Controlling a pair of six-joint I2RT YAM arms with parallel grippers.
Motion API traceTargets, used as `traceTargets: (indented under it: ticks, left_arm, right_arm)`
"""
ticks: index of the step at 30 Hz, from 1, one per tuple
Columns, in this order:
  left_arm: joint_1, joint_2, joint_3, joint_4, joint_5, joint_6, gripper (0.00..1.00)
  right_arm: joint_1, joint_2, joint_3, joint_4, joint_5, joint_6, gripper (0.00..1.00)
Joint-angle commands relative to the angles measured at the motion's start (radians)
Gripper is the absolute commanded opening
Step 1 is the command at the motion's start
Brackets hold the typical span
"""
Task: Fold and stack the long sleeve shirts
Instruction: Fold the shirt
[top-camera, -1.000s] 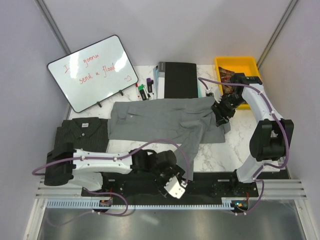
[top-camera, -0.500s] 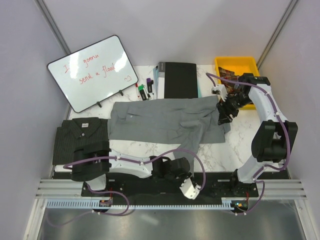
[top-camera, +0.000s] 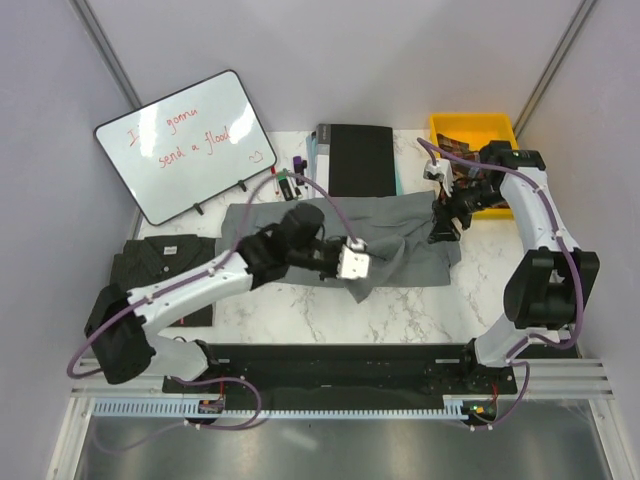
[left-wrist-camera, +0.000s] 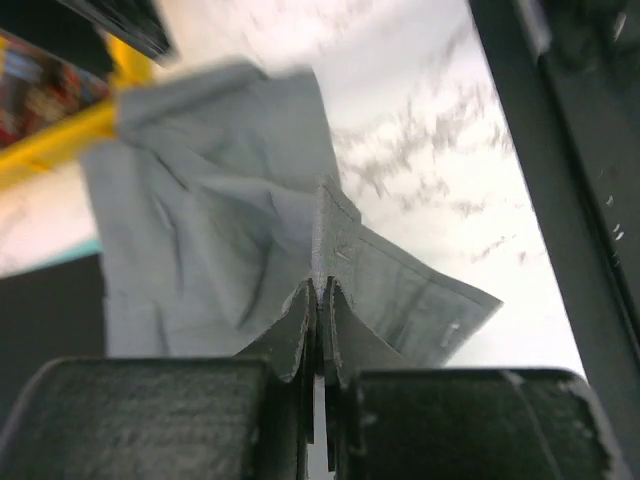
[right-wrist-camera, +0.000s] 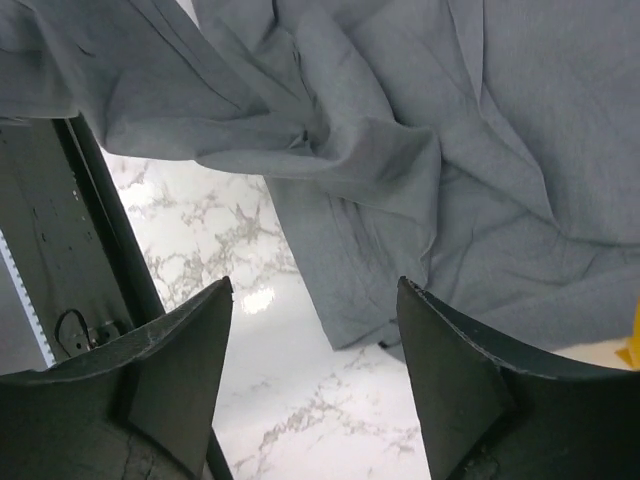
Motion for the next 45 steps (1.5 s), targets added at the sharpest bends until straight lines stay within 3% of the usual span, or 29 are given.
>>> traceTargets:
  ticks: [1,7,11,12,15,21,24,29,45]
  left_arm:
    - [0.154,-0.053,0.092,-0.152,0.470,-0.098,0.02]
    - [0.292,0.009,0.163,-0.142,0.668,-0.205,0.02]
    - [0.336,0.027,0.170,-0.016,0.711,-0.346,0.02]
    - [0.341,0.029,0.166,0.013,0.721,-0.369,0.02]
    - [0.344,0.027,0.164,0.065,0.747,-0.411,0.03]
    - [0.352,0.035,0.173,0.113,0.796,-0.460,0.03]
    - [0.352,0.036,0.169,0.118,0.814,-0.460,0.02]
    - [0.355,0.036,0.158,0.118,0.814,-0.428,0.02]
    - [0.392,0.078,0.161,0.179,0.834,-0.449,0.02]
  right_arm:
    - [0.028,-0.073,0.016,-0.115,-0.213,-0.111,0.77]
    - [0.118,-0.182,-0.068,-0.049,-0.382,-0.122,0.87]
    - [0.198,-0.329,-0.228,0.237,-0.370,0.106,0.88]
    - [0.216,-0.354,-0.263,0.373,-0.350,0.151,0.88]
    - [0.275,-0.408,-0.356,0.548,-0.322,0.251,0.82]
    - [0.379,-0.388,-0.365,0.670,-0.307,0.357,0.68]
    - [0.393,-0.370,-0.363,0.705,-0.298,0.377,0.59]
    - [0.427,-0.342,-0.363,0.706,-0.299,0.372,0.56]
    - [0.499,-0.325,-0.376,0.649,-0.344,0.352,0.62]
